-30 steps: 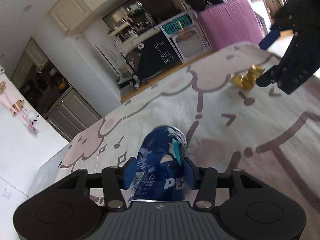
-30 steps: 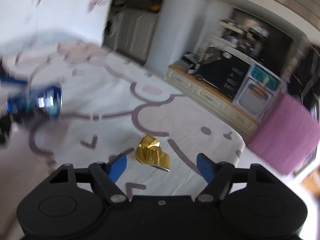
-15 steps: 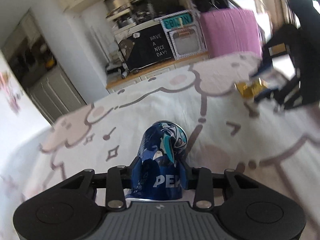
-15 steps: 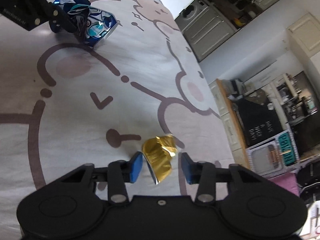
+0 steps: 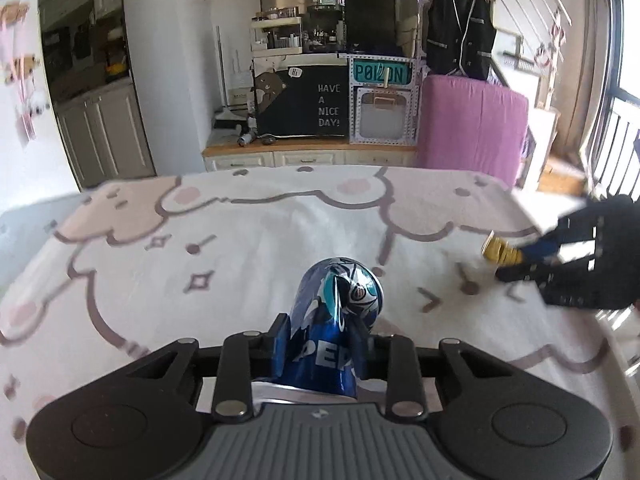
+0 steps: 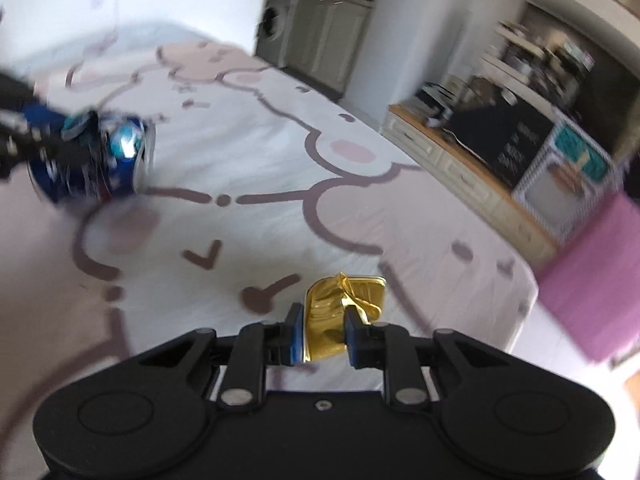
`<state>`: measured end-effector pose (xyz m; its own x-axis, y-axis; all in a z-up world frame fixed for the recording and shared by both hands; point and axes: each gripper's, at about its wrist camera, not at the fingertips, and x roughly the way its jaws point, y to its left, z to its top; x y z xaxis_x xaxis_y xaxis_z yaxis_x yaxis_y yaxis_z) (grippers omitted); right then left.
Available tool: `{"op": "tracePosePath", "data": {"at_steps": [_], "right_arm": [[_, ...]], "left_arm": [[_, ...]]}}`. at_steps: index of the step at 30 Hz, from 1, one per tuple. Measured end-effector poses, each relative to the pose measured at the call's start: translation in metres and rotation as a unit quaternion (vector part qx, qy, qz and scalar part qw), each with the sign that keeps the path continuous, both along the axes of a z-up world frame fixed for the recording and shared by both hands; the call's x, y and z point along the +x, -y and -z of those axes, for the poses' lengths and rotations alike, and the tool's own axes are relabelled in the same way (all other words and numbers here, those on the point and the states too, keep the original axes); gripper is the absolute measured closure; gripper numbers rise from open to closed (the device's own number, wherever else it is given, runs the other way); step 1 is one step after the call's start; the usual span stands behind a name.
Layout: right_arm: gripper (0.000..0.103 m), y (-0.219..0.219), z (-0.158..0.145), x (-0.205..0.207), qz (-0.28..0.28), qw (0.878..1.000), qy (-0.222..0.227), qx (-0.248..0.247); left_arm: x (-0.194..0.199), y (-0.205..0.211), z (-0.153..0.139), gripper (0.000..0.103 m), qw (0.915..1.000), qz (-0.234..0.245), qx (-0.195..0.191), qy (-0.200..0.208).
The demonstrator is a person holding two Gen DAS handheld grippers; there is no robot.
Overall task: Collect trash
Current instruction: 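Lift the Pepsi can and gold wrapper and carry both toward the wastebasket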
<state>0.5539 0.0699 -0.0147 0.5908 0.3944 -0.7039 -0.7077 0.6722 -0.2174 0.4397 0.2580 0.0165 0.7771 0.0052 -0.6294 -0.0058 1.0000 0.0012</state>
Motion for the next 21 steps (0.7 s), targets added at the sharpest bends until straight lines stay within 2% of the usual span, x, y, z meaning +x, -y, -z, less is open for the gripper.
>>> {"op": "tracePosePath", "data": {"at_steps": [3,5,7,10,12,14,15,19,21], "right_arm": [[0.081,0.015,-0.004,-0.025,0.027,0.998,-0.028,0.046],[0.081,0.026,-0.006,-0.039,0.048,0.994,-0.054,0.08],[0.081,0.04,-0.01,-0.055,0.072,0.986,-0.085,0.124],[0.081,0.056,-0.015,-0.074,0.106,0.965,-0.137,0.196],[0.081,0.06,-0.013,-0.084,0.118,0.953,-0.162,0.229],[0.081,0.059,-0.012,-0.093,0.12,0.945,-0.179,0.247],[0.081,0.058,-0.01,-0.097,0.12,0.942,-0.187,0.253],[0.081,0.044,-0.004,-0.106,0.099,0.939,-0.207,0.256],[0.081,0.038,-0.003,-0.108,0.09,0.939,-0.209,0.256]], "left_arm": [[-0.017,-0.005,-0.004,0.072,0.9964,-0.01,-0.084,-0.006],[-0.03,-0.01,-0.003,0.072,0.9878,-0.023,-0.154,-0.012],[-0.043,-0.01,0.003,0.072,0.9755,-0.039,-0.215,-0.023],[-0.062,-0.007,0.016,0.073,0.9524,-0.069,-0.294,-0.038],[-0.072,-0.006,0.026,0.072,0.9325,-0.082,-0.348,-0.049],[-0.078,-0.004,0.04,0.072,0.9108,-0.079,-0.4,-0.068],[-0.08,-0.004,0.044,0.072,0.906,-0.079,-0.409,-0.073],[-0.079,-0.004,0.048,0.07,0.9021,-0.062,-0.417,-0.092],[-0.073,-0.007,0.047,0.056,0.8989,-0.045,-0.423,-0.103]]}}
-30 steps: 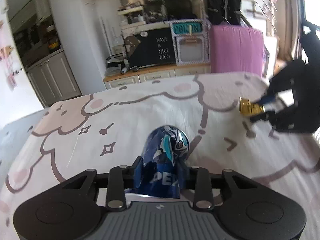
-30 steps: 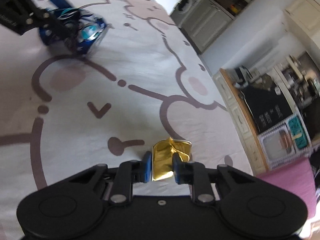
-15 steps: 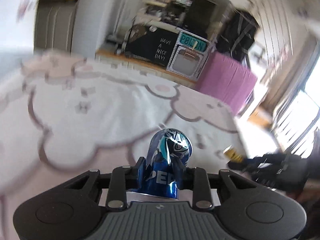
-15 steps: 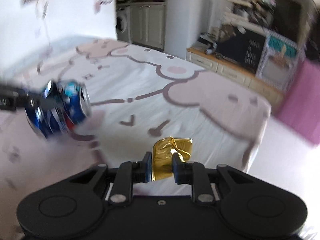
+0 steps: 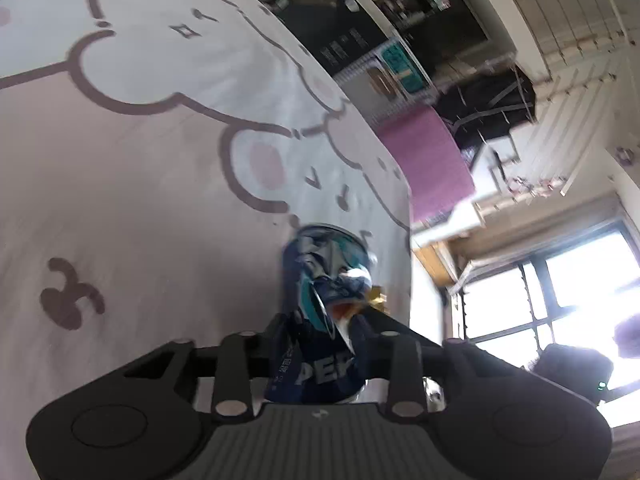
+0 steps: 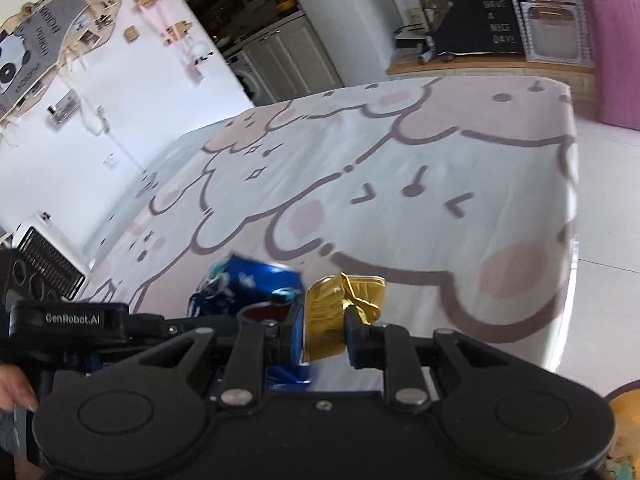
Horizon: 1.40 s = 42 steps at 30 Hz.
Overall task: Collect trash
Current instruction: 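Lift the Pepsi can and gold wrapper and carry both toward the wastebasket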
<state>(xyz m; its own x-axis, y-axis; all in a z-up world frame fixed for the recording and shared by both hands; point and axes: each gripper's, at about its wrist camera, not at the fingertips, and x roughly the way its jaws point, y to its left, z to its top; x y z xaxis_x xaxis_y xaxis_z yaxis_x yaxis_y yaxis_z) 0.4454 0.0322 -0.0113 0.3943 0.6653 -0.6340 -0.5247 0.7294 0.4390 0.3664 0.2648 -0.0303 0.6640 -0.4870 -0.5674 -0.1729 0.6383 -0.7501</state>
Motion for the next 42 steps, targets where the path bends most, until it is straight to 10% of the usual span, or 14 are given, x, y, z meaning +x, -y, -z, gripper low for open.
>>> {"op": "tracePosePath", "data": {"at_steps": [11,17,24,42], "right_arm": [[0.081,-0.02,0.0,-0.002,-0.038,0.999,0.016,-0.017],[0.081,-0.025,0.001,-0.001,-0.041,0.999,0.022,-0.024],[0.081,-0.019,0.0,0.007,-0.024,0.999,0.028,-0.035],[0.081,0.026,-0.027,-0.012,0.015,0.998,0.043,-0.046]], "left_arm": [[0.021,-0.038,0.009,0.045,0.9985,0.018,0.022,-0.046],[0.029,-0.044,0.02,0.072,0.9966,0.057,0.006,-0.059],[0.028,-0.024,0.017,0.075,0.9913,0.125,-0.014,-0.039],[0.038,0.005,0.019,0.076,0.9971,0.057,0.005,-0.05]]}}
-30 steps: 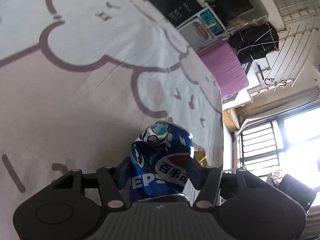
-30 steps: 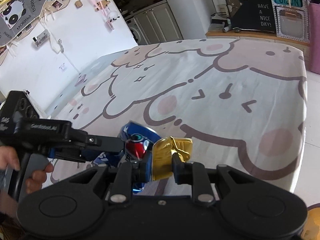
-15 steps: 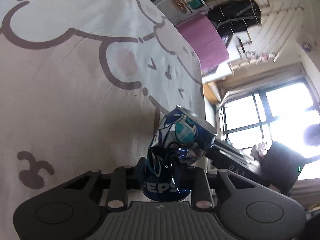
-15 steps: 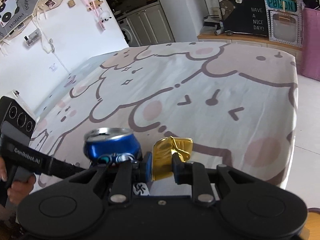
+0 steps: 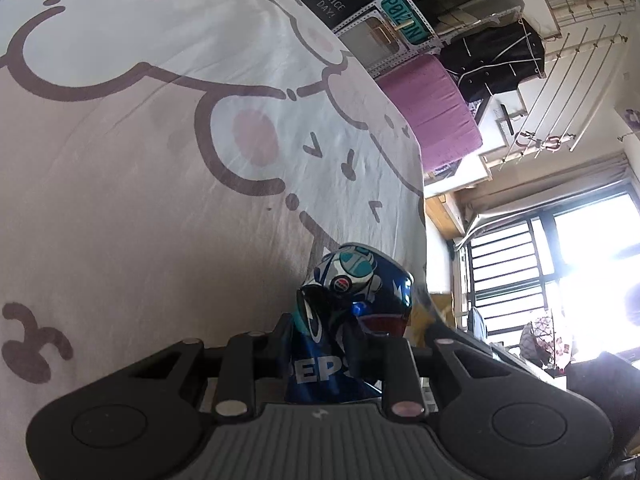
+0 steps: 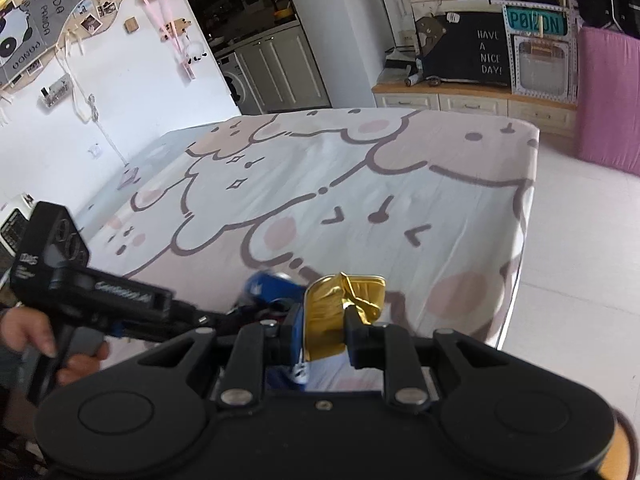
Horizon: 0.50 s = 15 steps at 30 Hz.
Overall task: Collect trash
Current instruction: 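Lift the Pepsi can and gold wrapper and carry both toward the wastebasket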
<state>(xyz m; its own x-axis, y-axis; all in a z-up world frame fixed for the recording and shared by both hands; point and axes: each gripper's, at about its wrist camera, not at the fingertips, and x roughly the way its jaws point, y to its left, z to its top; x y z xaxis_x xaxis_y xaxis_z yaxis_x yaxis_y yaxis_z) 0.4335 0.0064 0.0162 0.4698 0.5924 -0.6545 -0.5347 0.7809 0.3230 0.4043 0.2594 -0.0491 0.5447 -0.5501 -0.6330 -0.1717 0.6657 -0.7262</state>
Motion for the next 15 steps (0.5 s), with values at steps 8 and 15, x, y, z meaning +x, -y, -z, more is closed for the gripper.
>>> {"op": "tracePosePath", "data": {"at_steps": [8,15], "right_arm": [[0.081,-0.007,0.015,-0.011,0.001,1.0,-0.012,-0.02],[0.081,-0.001,0.025,-0.007,0.003,1.0,-0.021,-0.017]], "left_arm": [[-0.002,0.009,0.002,0.075,0.9998,0.016,-0.012,0.006],[0.008,0.011,0.012,0.071,0.9965,0.059,-0.059,0.011]]}}
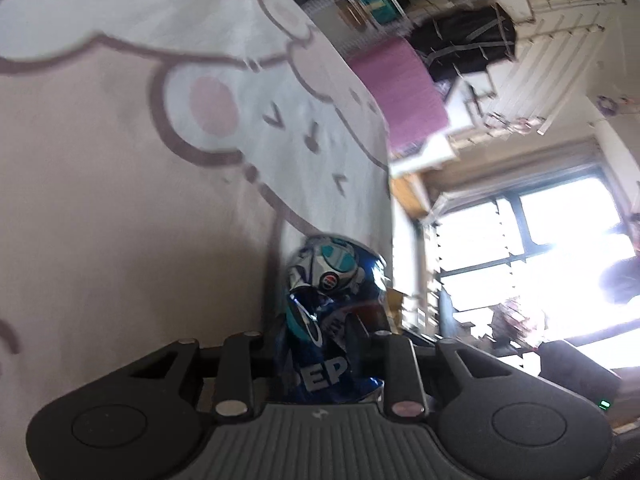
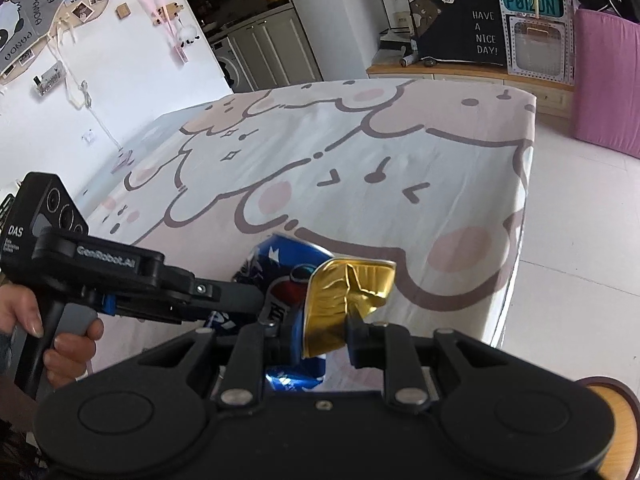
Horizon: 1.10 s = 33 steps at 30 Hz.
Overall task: Collect trash
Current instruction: 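Lift the Pepsi can and gold wrapper and carry both toward the wastebasket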
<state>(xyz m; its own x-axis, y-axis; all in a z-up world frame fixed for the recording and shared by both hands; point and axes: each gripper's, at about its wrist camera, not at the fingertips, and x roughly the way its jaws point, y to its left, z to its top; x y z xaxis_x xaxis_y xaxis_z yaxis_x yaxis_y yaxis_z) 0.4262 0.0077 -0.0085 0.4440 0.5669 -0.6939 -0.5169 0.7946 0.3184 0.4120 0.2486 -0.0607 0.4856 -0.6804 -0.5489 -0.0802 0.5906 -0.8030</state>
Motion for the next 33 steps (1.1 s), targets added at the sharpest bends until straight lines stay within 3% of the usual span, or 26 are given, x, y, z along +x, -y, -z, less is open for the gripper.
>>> {"op": "tracePosePath", "data": {"at_steps": [8,13,19,24,33], "right_arm": [[0.08,0.004,0.004,0.003,-0.002,1.0,-0.005,0.005],[0.081,0.006,0.003,0.003,-0.005,1.0,-0.005,0.007],[0.081,0.014,-0.008,-0.004,0.006,1.0,0.008,0.019],[0.081,0.027,-0.021,-0.015,0.023,0.999,0.028,0.023],[0.081,0.062,-0.04,-0.05,0.056,0.996,0.069,0.027]], "left_arm": [[0.013,0.014,0.004,0.072,0.9997,0.022,0.01,0.001],[0.006,0.019,-0.002,0.074,0.9997,0.011,0.022,0.005],[-0.009,0.025,-0.022,0.077,0.9977,-0.014,0.062,0.024],[-0.023,0.034,-0.047,0.078,0.9922,-0.028,0.106,0.059],[-0.056,0.08,-0.093,0.079,0.9722,-0.017,0.185,0.143]]}}
